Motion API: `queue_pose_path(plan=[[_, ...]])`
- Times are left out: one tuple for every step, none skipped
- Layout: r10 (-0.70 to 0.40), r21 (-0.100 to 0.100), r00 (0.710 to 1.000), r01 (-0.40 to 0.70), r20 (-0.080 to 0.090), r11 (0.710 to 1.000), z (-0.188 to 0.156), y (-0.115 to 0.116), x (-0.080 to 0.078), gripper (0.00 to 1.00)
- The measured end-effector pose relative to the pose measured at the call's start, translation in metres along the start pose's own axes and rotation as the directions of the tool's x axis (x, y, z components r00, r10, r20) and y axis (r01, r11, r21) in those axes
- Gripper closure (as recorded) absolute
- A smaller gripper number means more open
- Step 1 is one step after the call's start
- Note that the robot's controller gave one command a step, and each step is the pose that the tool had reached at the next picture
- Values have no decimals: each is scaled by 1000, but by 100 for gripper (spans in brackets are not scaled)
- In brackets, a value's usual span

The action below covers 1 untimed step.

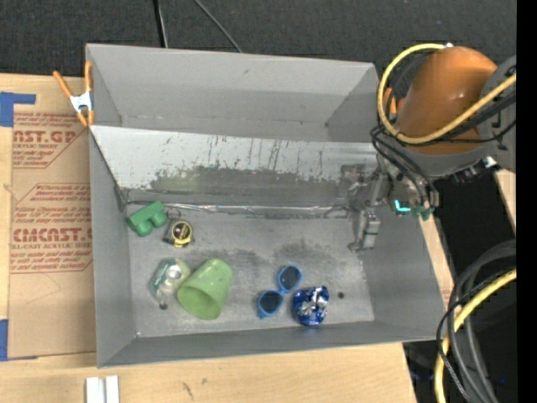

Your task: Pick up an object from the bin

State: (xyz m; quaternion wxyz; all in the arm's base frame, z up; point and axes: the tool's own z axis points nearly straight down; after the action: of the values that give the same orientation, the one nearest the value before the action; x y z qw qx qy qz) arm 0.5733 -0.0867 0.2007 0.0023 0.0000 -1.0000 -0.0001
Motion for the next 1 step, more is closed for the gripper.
queue_pose_path(plan=[[-469,-2,883,469,0,883,98,57,52,0]])
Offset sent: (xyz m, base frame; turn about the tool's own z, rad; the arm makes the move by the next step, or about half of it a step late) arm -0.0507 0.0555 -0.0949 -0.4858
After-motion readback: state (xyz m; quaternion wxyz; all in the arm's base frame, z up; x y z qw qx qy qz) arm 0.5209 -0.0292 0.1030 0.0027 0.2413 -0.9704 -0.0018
